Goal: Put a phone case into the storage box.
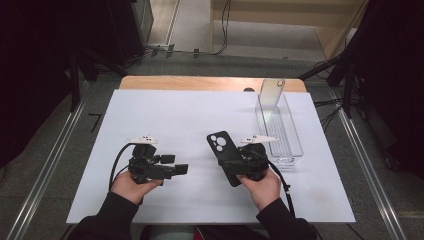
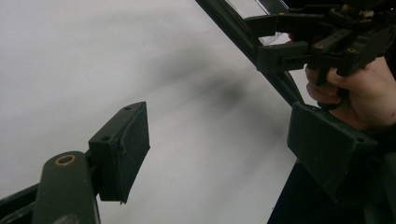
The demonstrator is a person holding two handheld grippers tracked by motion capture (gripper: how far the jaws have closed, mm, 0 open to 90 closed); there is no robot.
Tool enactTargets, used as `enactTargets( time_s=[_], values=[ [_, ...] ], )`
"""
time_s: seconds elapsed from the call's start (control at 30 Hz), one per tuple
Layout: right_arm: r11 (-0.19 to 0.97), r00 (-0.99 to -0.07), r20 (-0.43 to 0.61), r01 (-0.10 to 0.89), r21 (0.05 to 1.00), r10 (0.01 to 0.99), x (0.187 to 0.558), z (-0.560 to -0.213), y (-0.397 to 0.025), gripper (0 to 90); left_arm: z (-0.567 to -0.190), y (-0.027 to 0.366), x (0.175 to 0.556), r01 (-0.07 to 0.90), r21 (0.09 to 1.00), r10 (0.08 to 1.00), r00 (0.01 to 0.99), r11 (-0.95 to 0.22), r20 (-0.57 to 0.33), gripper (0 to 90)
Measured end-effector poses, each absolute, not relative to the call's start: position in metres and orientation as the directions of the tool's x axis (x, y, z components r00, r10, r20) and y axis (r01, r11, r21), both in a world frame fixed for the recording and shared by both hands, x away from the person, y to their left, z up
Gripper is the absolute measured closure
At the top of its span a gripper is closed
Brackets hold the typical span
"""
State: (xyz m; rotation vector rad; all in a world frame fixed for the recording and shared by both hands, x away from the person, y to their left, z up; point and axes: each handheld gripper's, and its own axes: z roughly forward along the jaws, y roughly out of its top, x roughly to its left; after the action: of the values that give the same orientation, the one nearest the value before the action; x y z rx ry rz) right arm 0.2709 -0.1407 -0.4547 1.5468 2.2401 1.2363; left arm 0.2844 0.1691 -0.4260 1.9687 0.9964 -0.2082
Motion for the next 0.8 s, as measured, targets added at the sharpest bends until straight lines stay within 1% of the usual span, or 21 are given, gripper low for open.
enactTargets(
  time_s=[0.07, 0.17, 0.23, 0.4, 0.43, 0.53, 0.67, 0.7, 0.8],
  values=[
    [0.112, -0.456, 0.335, 0.712, 0.693, 0.825, 0.27, -0.455, -0.14, 13.3, -0.426, 0.164, 0.285, 0.717, 0.632, 0.566, 0.663, -0.294, -0.489, 21.2],
    [0.069, -0.449, 0.399, 0.729, 0.681, 0.799, 0.27, -0.457, -0.141, 13.3, -0.426, 0.158, 0.287, 0.718, 0.629, 0.567, 0.663, -0.298, -0.489, 21.3],
    [0.066, -0.454, 0.413, 0.732, 0.678, 0.79, 0.269, -0.458, -0.14, 13.3, -0.425, 0.154, 0.289, 0.72, 0.628, 0.565, 0.661, -0.295, -0.493, 21.4],
    [0.076, -0.465, 0.412, 0.73, 0.679, 0.784, 0.266, -0.458, -0.135, 13.3, -0.419, 0.148, 0.296, 0.727, 0.63, 0.562, 0.653, -0.274, -0.508, 23.0],
    [0.074, -0.463, 0.411, 0.729, 0.681, 0.785, 0.266, -0.457, -0.135, 13.3, -0.418, 0.146, 0.298, 0.728, 0.628, 0.561, 0.652, -0.274, -0.511, 25.0],
    [0.067, -0.46, 0.415, 0.729, 0.681, 0.785, 0.265, -0.457, -0.133, 13.3, -0.415, 0.141, 0.303, 0.75, 0.607, 0.566, 0.629, -0.261, -0.533, 26.3],
    [0.037, -0.433, 0.433, 0.74, 0.672, 0.791, 0.264, -0.46, -0.132, 13.3, -0.414, 0.134, 0.309, 0.761, 0.604, 0.576, 0.611, -0.237, -0.543, 26.4],
    [0.032, -0.428, 0.438, 0.743, 0.669, 0.79, 0.264, -0.461, -0.132, 13.3, -0.414, 0.133, 0.31, 0.765, 0.602, 0.579, 0.605, -0.23, -0.547, 27.8],
    [0.027, -0.422, 0.438, 0.743, 0.668, 0.793, 0.264, -0.461, -0.129, 13.3, -0.412, 0.132, 0.316, 0.79, 0.577, 0.581, 0.574, -0.207, -0.577, 28.5]
  ],
)
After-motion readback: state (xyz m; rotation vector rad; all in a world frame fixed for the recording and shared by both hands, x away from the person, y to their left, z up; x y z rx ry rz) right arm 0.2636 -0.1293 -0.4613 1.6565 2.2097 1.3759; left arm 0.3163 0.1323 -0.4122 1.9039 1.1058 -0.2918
